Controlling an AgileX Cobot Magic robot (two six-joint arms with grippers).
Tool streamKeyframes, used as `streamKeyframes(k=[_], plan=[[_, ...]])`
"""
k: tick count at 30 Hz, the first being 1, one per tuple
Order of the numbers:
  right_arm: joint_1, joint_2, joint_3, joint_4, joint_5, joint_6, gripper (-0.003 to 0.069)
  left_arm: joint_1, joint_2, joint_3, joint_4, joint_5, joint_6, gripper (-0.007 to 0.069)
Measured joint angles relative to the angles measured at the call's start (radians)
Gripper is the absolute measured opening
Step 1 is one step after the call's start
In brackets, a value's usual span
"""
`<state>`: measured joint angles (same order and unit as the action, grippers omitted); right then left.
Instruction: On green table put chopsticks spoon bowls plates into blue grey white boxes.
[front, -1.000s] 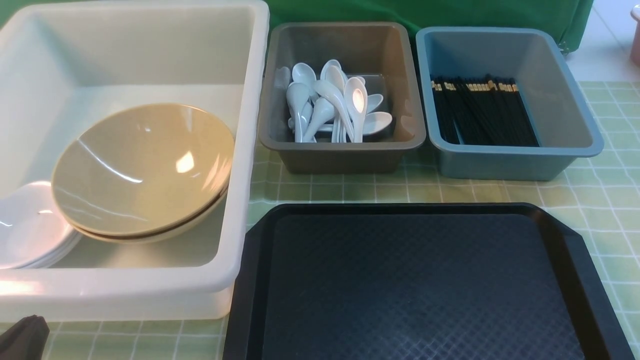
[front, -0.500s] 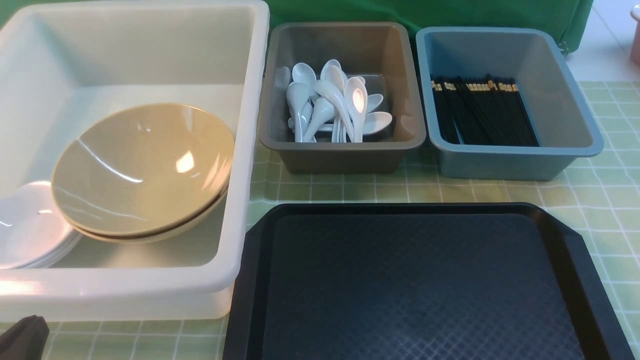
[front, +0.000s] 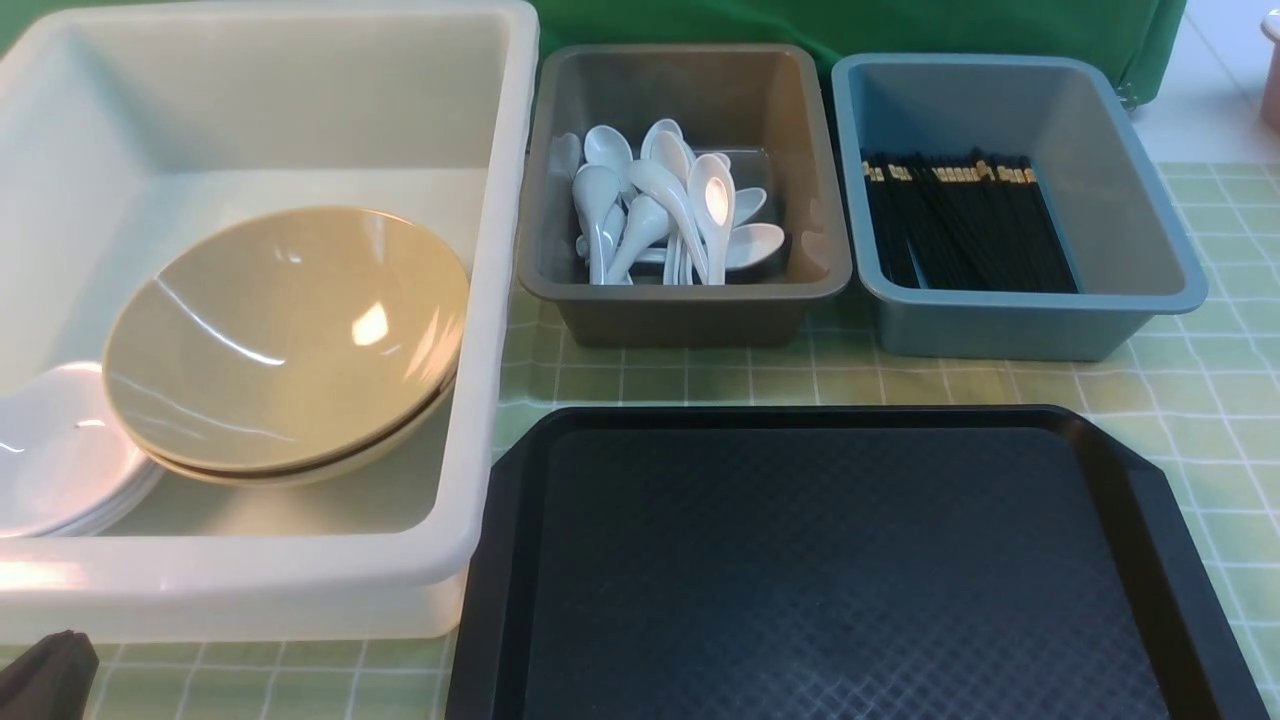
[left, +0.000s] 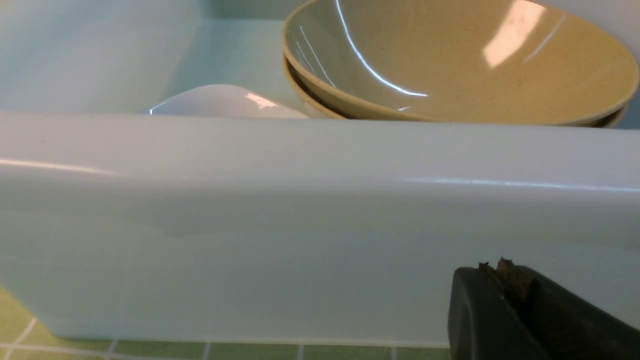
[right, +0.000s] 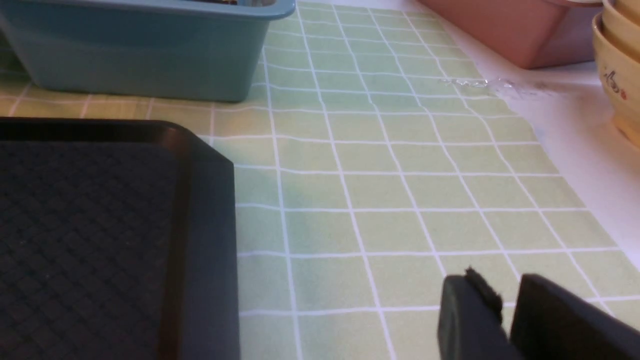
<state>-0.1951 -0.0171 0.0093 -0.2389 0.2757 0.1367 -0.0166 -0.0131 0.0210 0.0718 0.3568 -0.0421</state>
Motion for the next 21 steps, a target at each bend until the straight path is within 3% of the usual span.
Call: streamKeyframes(k=[21], plan=[[0.001, 0.0, 0.0, 0.0, 0.0, 0.0, 0.0165, 0.013, 0.0, 0.0, 0.0, 0.0, 0.0, -0.0001]])
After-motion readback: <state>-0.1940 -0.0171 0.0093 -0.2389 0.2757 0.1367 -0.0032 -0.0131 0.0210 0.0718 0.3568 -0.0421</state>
